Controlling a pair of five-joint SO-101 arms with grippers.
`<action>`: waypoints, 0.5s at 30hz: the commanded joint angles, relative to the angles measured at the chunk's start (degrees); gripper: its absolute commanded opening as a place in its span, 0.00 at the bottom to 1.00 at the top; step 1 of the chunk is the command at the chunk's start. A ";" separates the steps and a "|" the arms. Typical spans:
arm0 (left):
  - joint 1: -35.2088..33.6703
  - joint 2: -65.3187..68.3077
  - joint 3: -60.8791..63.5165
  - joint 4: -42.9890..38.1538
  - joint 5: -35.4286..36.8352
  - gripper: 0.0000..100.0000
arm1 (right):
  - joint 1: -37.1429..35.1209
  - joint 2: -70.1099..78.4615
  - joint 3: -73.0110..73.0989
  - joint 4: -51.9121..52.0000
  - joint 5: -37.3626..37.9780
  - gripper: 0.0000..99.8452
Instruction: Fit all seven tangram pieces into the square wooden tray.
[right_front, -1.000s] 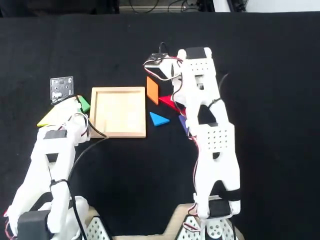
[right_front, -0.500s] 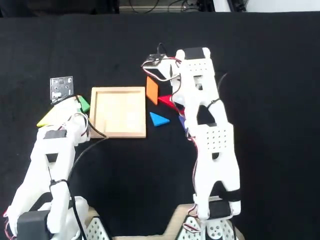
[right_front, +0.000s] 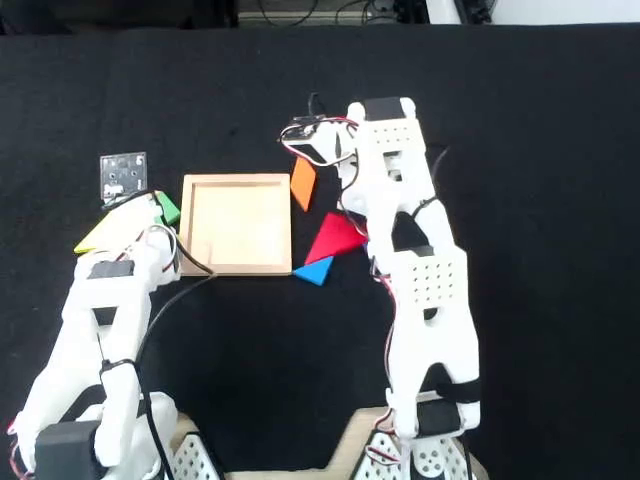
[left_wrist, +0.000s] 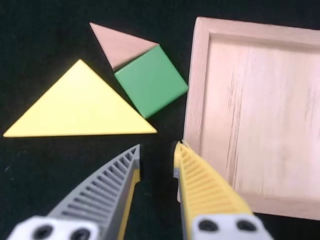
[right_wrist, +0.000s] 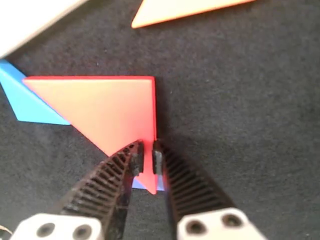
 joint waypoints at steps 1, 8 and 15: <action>0.57 0.00 -0.31 -0.97 0.18 0.12 | 0.44 -2.77 2.59 1.93 -1.67 0.01; 0.48 0.00 -0.31 -1.14 0.44 0.12 | 2.46 -24.04 14.99 1.67 -2.02 0.01; 0.40 0.00 -0.31 -1.14 0.62 0.12 | 1.05 -44.44 42.77 -13.45 9.58 0.05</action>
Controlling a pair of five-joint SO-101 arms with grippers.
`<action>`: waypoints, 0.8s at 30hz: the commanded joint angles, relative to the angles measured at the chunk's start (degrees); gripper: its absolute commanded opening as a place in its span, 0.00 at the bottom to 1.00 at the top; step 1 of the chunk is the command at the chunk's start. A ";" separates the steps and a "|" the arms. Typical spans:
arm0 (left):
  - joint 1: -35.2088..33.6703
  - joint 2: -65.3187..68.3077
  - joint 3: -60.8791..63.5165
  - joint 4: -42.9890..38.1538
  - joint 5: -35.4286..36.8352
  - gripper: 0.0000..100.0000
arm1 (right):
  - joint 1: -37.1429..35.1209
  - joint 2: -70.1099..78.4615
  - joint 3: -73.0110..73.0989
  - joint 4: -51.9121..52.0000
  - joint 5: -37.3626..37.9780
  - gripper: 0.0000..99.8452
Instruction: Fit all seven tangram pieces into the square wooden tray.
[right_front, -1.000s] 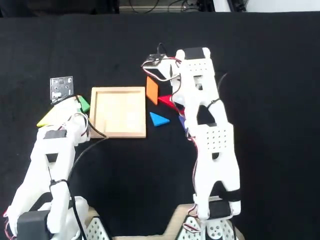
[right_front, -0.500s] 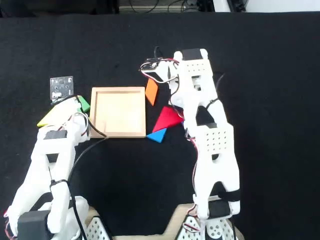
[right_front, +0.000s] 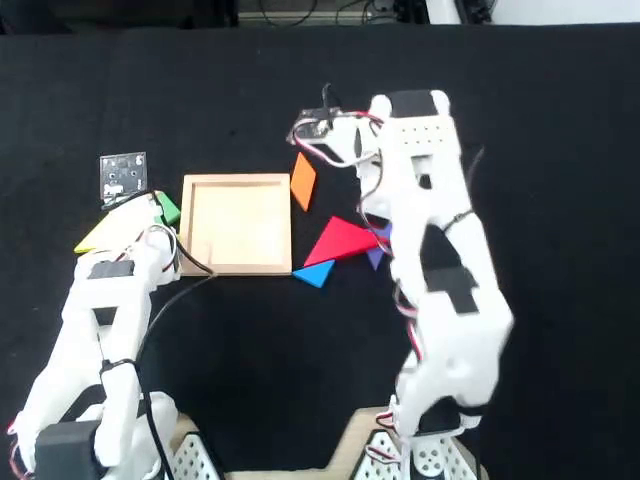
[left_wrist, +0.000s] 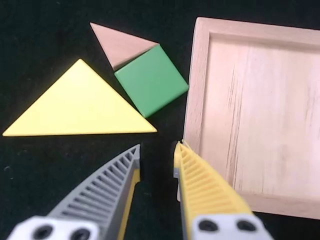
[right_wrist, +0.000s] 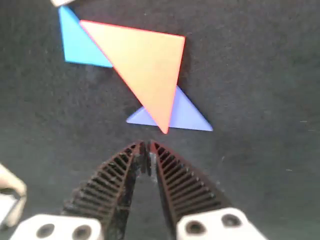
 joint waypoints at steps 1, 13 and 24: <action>0.40 0.00 -0.31 -1.14 0.62 0.12 | -1.32 -11.12 15.16 -11.08 2.02 0.09; 0.48 0.00 -0.31 -1.14 0.62 0.12 | -9.32 -11.82 24.75 -17.32 14.68 0.42; 0.57 0.00 -0.31 -1.14 0.35 0.12 | -9.49 11.56 -0.57 -5.27 18.29 0.42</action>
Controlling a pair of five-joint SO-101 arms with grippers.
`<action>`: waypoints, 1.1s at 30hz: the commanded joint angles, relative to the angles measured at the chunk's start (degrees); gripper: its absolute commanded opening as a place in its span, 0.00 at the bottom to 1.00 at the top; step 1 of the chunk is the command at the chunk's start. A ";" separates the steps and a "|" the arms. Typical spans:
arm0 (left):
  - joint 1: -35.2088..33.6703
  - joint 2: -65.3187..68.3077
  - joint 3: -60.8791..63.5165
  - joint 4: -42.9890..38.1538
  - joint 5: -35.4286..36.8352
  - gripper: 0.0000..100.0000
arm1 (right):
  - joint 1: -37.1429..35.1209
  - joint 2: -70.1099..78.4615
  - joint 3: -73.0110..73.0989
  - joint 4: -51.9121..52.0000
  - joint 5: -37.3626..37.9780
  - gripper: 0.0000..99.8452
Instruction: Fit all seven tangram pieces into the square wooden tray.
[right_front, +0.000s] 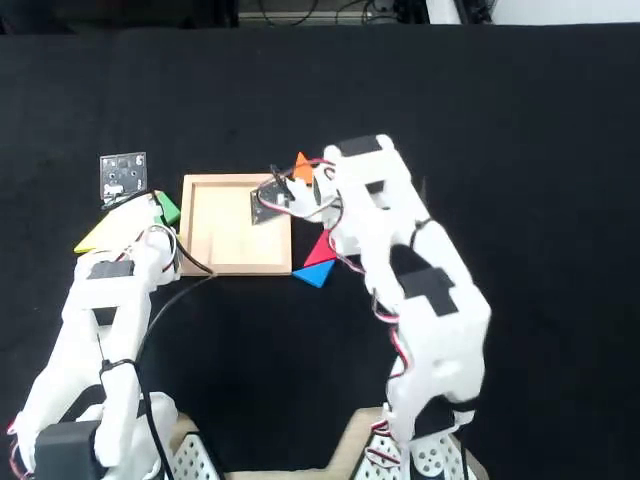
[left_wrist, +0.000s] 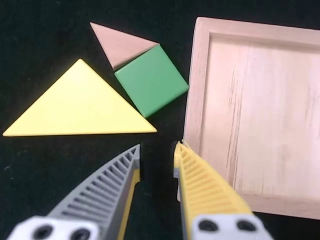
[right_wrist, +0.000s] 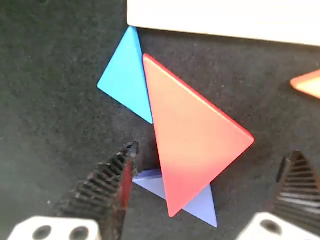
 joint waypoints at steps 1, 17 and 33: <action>0.57 0.00 -0.31 -1.14 0.35 0.12 | -0.88 4.53 -12.09 5.45 0.62 0.42; 0.57 0.00 -0.31 -1.14 0.26 0.12 | 1.32 17.10 -22.55 10.99 0.35 0.42; 0.66 0.00 -0.31 -1.23 0.18 0.12 | 1.41 17.10 -22.99 8.79 0.26 0.18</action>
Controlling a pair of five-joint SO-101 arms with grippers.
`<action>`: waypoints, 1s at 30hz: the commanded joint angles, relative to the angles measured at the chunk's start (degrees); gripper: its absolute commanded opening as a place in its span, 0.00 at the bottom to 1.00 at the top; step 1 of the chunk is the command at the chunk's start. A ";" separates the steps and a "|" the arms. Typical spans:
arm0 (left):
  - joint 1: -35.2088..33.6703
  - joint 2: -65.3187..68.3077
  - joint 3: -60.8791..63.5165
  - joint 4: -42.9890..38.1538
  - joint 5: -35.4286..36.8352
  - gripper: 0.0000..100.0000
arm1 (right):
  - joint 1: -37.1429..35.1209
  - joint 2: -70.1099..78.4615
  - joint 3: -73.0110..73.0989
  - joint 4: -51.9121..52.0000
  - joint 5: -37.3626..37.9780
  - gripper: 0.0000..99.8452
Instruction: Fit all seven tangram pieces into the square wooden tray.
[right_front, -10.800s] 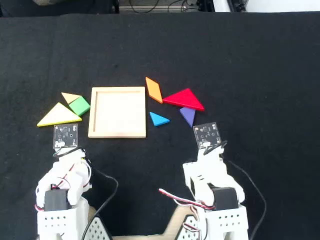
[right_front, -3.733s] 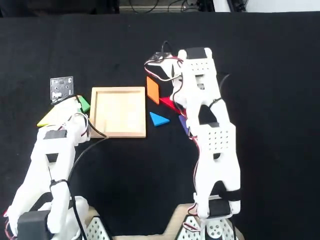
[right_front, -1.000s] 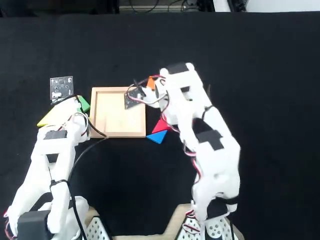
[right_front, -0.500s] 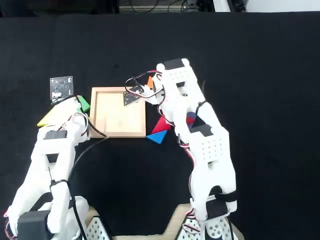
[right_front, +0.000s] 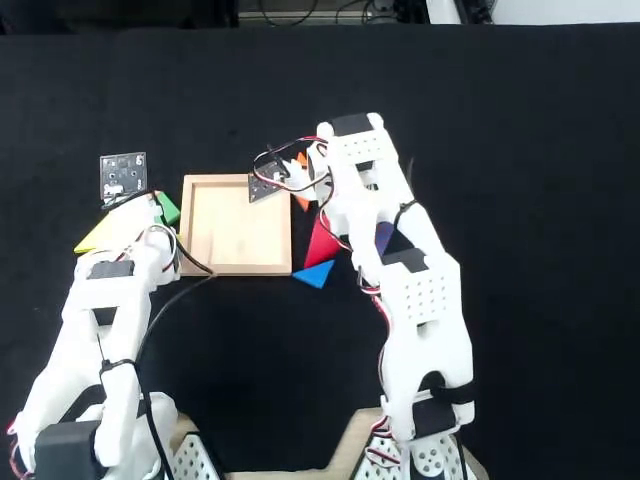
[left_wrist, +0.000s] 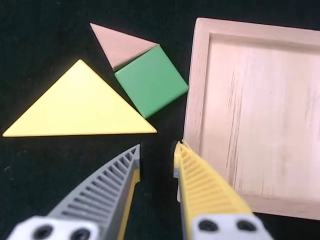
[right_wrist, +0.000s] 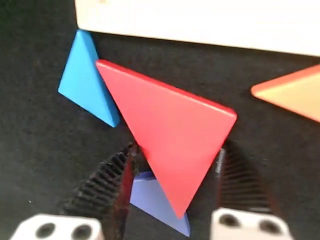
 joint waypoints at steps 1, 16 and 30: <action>0.66 0.00 -0.31 -1.23 0.18 0.12 | 0.70 -0.04 -0.57 0.62 0.09 0.19; 0.66 0.00 -0.31 -1.23 0.35 0.12 | -6.42 -2.68 -2.68 2.29 -2.73 0.41; 0.66 0.00 -0.31 -1.23 0.26 0.12 | -3.96 -2.68 -2.59 2.73 2.64 0.40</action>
